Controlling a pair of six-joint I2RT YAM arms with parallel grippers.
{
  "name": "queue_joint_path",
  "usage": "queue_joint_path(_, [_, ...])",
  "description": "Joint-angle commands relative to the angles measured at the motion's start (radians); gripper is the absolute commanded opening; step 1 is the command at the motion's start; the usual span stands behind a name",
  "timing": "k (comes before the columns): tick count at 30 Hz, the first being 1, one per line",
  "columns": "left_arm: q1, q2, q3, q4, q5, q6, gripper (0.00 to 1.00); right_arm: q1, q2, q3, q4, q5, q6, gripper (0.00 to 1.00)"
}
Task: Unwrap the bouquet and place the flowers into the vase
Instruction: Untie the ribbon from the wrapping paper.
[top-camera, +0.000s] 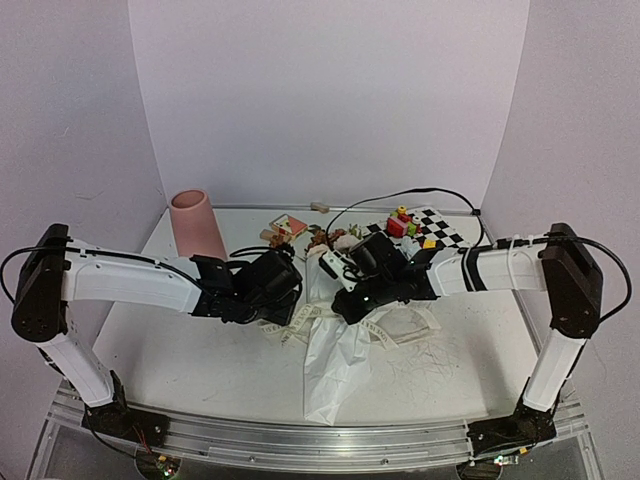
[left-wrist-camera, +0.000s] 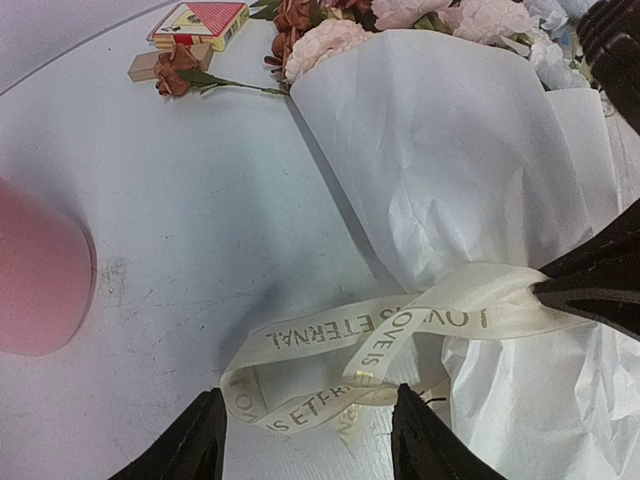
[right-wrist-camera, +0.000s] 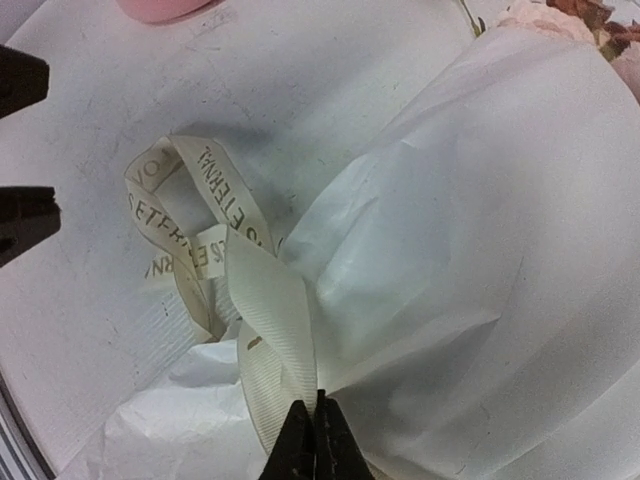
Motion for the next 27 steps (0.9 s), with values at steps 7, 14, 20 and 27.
queue_joint_path(7, [-0.003, -0.040, 0.003, 0.025, -0.013, -0.018, 0.57, 0.004, -0.199, -0.091, 0.011, 0.175, 0.033, 0.00])
queue_joint_path(14, [-0.003, -0.016, 0.030, 0.026, 0.007, -0.012, 0.57, 0.002, -0.381, -0.197, 0.013, 0.492, 0.123, 0.00])
queue_joint_path(20, [-0.004, 0.009, 0.065, 0.030, 0.034, 0.002, 0.57, -0.034, -0.541, -0.283, -0.010, 0.750, 0.186, 0.00])
queue_joint_path(27, [-0.015, 0.029, 0.091, 0.064, 0.145, 0.065, 0.58, -0.339, -0.670, -0.341, -0.115, 0.742, 0.314, 0.00])
